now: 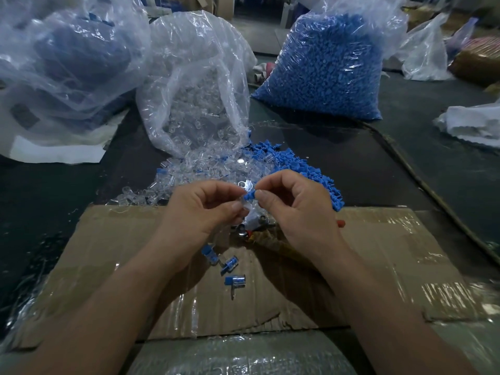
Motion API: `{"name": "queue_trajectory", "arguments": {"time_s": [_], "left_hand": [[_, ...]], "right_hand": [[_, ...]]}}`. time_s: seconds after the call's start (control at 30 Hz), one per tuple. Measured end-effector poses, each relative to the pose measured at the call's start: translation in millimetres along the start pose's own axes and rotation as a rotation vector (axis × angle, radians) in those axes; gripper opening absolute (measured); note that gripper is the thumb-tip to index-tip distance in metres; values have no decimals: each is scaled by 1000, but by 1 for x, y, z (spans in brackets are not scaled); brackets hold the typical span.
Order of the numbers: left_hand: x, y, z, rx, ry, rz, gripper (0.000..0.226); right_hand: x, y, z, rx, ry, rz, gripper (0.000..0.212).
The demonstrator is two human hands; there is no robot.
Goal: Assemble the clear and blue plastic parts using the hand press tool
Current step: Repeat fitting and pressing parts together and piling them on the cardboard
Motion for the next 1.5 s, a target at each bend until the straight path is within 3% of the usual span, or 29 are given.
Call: {"name": "queue_trajectory", "arguments": {"time_s": [0.23,0.37,1.03,1.27,1.5], "left_hand": [[-1,2,0,-3,-44,-119,21],[1,2,0,20,-34,-175,19],[-8,2,-4,-101,34,-18,12],[-2,2,1,49,-32,-357,16],[-1,2,1,96,-94,-406,17]], "right_hand": [[0,-4,-2,51,-33,-3,30],[4,-4,-1,-21,-76,107,23],[-1,-1,-4,-4,-3,35,28],[5,-3,-3,39,-82,172,22],[3,-3,-4,94,-151,255,28]]}}
Point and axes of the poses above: each hand's wrist, its own z-axis towards the middle knuckle, its own x-axis out of the back of the hand, y = z × x, the point moved 1 cm from there along z, towards the middle knuckle, and after that the axes turned 5 degrees about -z, right-handed, at the moved point
